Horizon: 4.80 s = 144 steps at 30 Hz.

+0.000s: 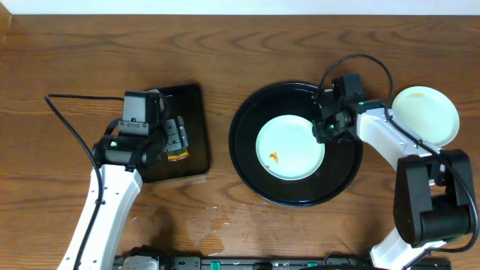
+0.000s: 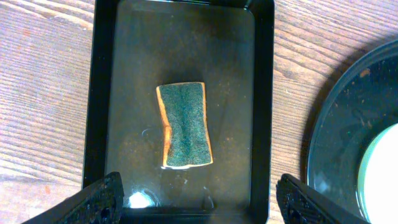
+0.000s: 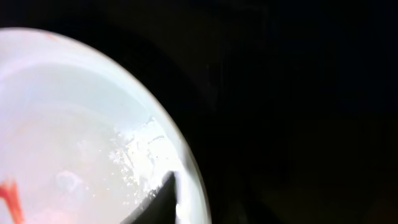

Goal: Clean dirty plates on tray and stack at the side
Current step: 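Move right gripper back to the remaining pale green plate's rim, then grasp the sponge in the black tray with left gripper, then wipe the pale green plate with the sponge while right gripper holds its rim, then return the sponge to the black tray and release it with left gripper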

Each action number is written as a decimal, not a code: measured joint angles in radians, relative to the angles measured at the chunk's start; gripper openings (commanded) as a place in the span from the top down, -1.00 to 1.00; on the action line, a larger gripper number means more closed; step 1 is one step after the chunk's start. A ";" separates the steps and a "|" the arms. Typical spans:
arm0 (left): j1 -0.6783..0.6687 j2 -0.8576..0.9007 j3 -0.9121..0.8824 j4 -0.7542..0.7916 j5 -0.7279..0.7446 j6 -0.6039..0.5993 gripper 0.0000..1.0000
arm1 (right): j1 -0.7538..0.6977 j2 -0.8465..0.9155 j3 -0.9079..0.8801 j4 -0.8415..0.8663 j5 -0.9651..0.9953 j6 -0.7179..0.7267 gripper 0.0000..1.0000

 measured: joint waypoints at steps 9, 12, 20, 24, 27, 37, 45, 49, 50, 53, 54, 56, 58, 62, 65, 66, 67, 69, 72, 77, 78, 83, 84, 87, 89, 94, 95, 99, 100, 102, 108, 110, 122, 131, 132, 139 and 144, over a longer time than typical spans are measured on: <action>0.000 0.000 0.000 -0.001 0.000 0.000 -0.60 | 0.001 0.001 0.006 -0.104 0.068 0.274 0.98; 0.000 0.000 0.000 -0.003 0.000 0.000 -0.59 | 0.001 0.001 0.007 -0.112 0.100 0.354 0.56; 0.000 0.000 0.000 -0.004 0.000 0.000 -0.59 | 0.000 0.003 0.003 -0.079 0.127 0.295 0.89; 0.000 0.002 0.000 -0.003 0.000 0.000 -0.59 | -0.001 0.001 -0.014 -0.031 0.126 0.286 0.98; 0.000 0.021 0.000 0.002 0.000 0.000 -0.59 | -0.001 -0.008 -0.032 0.009 0.124 0.274 0.97; 0.000 0.252 0.000 0.089 0.000 -0.002 -0.23 | -0.001 -0.011 -0.036 0.012 0.122 0.196 0.98; 0.000 0.470 -0.001 0.211 -0.024 -0.029 0.17 | -0.001 -0.011 -0.036 0.012 0.122 0.191 0.98; 0.000 0.533 -0.001 0.245 -0.052 -0.045 0.34 | -0.001 -0.012 -0.036 0.012 0.122 0.191 0.98; 0.000 0.544 -0.001 0.252 -0.056 -0.051 0.63 | -0.001 -0.011 -0.036 0.012 0.122 0.191 0.98; 0.005 0.546 -0.001 0.253 -0.057 -0.060 0.85 | -0.001 -0.012 -0.036 0.012 0.122 0.191 0.98; 0.009 0.546 -0.001 0.253 -0.052 -0.057 0.85 | -0.001 -0.012 -0.036 0.012 0.122 0.191 0.98; 0.011 0.546 0.000 0.250 -0.048 -0.056 0.85 | -0.001 -0.011 -0.036 0.011 0.122 0.191 0.98; 0.011 0.545 0.007 0.233 -0.042 -0.055 0.85 | -0.001 -0.011 -0.036 0.011 0.122 0.191 0.98; 0.009 0.517 0.012 0.177 -0.003 -0.055 0.85 | -0.001 -0.012 -0.036 0.010 0.122 0.191 0.98; 0.007 0.452 0.012 0.158 0.016 -0.051 0.85 | -0.001 -0.012 -0.036 0.010 0.122 0.191 0.98; 0.004 0.400 0.012 0.150 0.024 -0.046 0.85 | -0.001 -0.012 -0.036 0.010 0.122 0.191 0.97; 0.002 0.368 0.012 0.145 0.029 -0.042 0.85 | -0.001 -0.012 -0.036 0.010 0.122 0.191 0.98; -0.006 0.303 0.012 0.136 0.047 -0.035 0.85 | -0.001 -0.012 -0.036 0.010 0.122 0.191 0.98; -0.036 0.230 0.012 0.182 0.103 -0.033 0.85 | -0.001 -0.012 -0.036 0.010 0.122 0.191 0.98; -0.167 0.198 0.018 0.335 0.189 -0.079 0.85 | -0.001 -0.012 -0.036 0.010 0.122 0.191 0.98; -0.203 0.205 0.018 0.366 0.196 -0.087 0.85 | -0.001 -0.012 -0.036 0.010 0.122 0.191 0.97; -0.405 0.303 0.022 0.540 0.230 -0.110 0.85 | -0.001 -0.012 -0.036 0.010 0.122 0.191 0.98; -0.439 0.335 0.022 0.581 0.233 -0.115 0.85 | -0.001 -0.012 -0.036 0.010 0.122 0.191 0.98; -0.522 0.445 0.023 0.693 0.245 -0.142 0.85 | -0.001 -0.012 -0.036 0.009 0.122 0.191 0.98; -0.549 0.511 0.023 0.747 0.249 -0.188 0.85 | -0.001 -0.012 -0.036 0.009 0.122 0.191 0.98; -0.563 0.616 0.023 0.875 0.307 -0.293 0.85 | -0.001 -0.012 -0.036 0.009 0.121 0.191 0.98; -0.565 0.629 0.023 0.882 0.316 -0.307 0.85 | -0.001 -0.012 -0.036 0.009 0.121 0.191 0.98; -0.565 0.684 0.024 0.843 0.317 -0.346 0.85 | -0.001 -0.012 -0.036 0.009 0.122 0.191 0.98; -0.559 0.690 0.026 0.813 0.299 -0.349 0.85 | -0.001 -0.012 -0.036 0.009 0.122 0.191 0.98; -0.546 0.691 0.034 0.773 0.270 -0.348 0.85 | -0.001 -0.012 -0.036 0.006 0.119 0.191 0.98; -0.507 0.684 0.047 0.731 0.190 -0.278 0.85 | -0.001 -0.012 -0.036 0.004 0.115 0.191 0.98; -0.505 0.681 0.055 0.706 0.156 -0.248 0.85 | -0.001 -0.012 -0.036 0.003 0.115 0.191 0.98; -0.547 0.648 0.169 0.457 -0.132 -0.126 0.85 | 0.002 -0.012 -0.036 -0.008 0.068 0.191 0.98; -0.512 0.513 0.172 0.373 -0.277 -0.107 0.85 | 0.002 -0.012 -0.036 -0.009 0.067 0.191 0.97; -0.513 0.492 0.172 0.360 -0.281 -0.107 0.86 | 0.002 -0.012 -0.036 -0.009 0.067 0.191 0.97; -0.466 0.278 0.173 0.158 -0.288 -0.110 0.85 | 0.002 -0.012 -0.036 -0.010 0.067 0.191 0.98; -0.295 0.146 0.175 -0.043 -0.293 -0.111 0.85 | 0.002 -0.012 -0.036 -0.010 0.066 0.191 0.98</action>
